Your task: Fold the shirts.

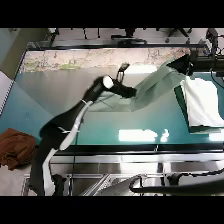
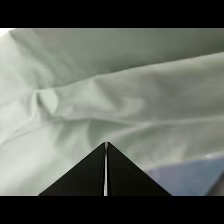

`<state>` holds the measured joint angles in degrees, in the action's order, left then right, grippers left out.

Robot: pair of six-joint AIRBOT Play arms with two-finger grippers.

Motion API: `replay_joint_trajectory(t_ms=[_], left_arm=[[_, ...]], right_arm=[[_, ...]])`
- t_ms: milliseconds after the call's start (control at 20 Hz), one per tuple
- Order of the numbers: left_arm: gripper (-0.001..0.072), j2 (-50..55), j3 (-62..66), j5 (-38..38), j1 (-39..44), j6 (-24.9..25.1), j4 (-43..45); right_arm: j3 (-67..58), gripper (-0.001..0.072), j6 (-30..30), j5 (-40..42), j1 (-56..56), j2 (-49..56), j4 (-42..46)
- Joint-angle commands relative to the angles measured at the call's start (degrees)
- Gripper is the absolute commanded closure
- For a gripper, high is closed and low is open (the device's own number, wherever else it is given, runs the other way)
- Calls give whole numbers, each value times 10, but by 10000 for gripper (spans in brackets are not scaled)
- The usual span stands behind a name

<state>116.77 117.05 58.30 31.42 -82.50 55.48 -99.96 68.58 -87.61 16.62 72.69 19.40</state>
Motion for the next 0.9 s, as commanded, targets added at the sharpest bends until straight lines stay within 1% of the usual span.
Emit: replay_joint_trajectory(t_ms=[0,200,300,400,500,550,600,650,700,850], left_arm=[[690,-134,-36,105,-79,15,-1],[690,-312,-64,108,-212,16,-1],[690,-377,-64,116,-277,16,-1],[690,-416,-64,135,-323,16,-1],[690,-440,-64,160,-352,21,-1],[690,-444,-64,172,-357,29,0],[690,-445,-64,187,-359,30,0],[690,-445,-64,200,-359,32,1],[690,-442,-65,209,-359,37,0],[690,-433,-65,222,-359,41,-1]], right_arm=[[-1,696,4,36,-42,1,-1],[0,696,-2,148,-185,21,1],[0,696,-26,237,-289,49,0],[0,696,-80,371,-399,95,0],[-1,682,-168,570,-503,162,0],[-1,480,-203,677,-550,200,-2],[-2,275,-214,773,-583,237,-2],[-2,275,-215,819,-602,263,-2],[-2,275,-215,820,-606,275,-1],[-2,275,-219,755,-580,270,5]])
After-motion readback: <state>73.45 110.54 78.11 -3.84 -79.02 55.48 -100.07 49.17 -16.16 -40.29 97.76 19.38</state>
